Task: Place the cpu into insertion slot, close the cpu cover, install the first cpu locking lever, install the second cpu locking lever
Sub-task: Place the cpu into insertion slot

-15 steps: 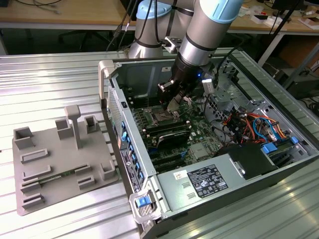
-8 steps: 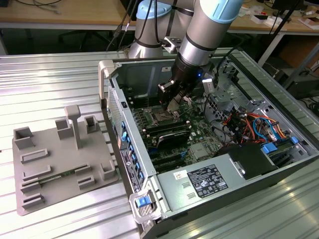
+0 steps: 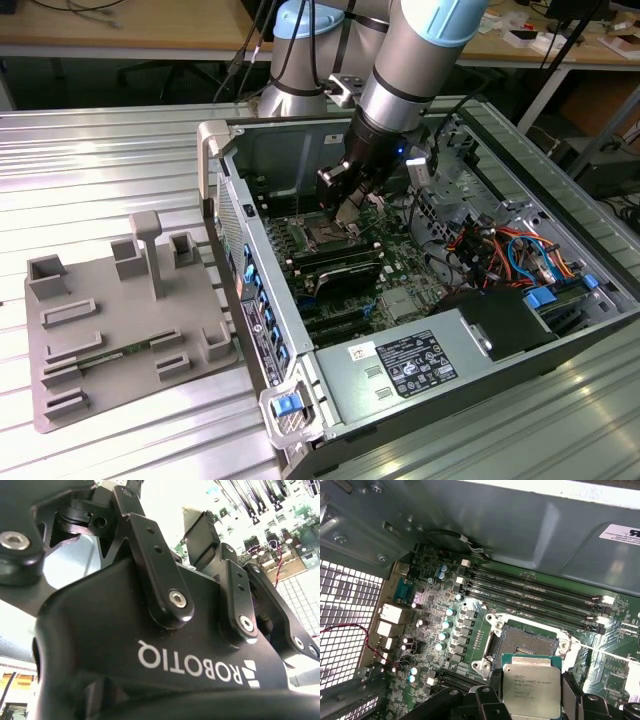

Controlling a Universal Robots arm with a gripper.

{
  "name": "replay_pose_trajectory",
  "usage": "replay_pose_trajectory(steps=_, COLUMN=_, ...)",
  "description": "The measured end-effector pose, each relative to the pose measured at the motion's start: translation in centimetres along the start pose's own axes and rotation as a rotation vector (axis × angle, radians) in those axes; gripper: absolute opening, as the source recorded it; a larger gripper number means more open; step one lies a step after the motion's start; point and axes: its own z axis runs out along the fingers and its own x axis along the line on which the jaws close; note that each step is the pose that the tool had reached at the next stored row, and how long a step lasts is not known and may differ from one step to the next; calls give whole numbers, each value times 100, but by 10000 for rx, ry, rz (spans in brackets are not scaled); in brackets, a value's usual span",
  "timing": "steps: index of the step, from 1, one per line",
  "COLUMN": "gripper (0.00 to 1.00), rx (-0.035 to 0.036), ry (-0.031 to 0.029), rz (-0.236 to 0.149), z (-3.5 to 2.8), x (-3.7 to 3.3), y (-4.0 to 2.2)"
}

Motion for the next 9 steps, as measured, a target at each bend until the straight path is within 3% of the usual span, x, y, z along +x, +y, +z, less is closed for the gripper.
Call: replay_pose_trajectory(steps=9, gripper=55, rx=4, ry=16, rz=-171, z=0, x=0, y=0)
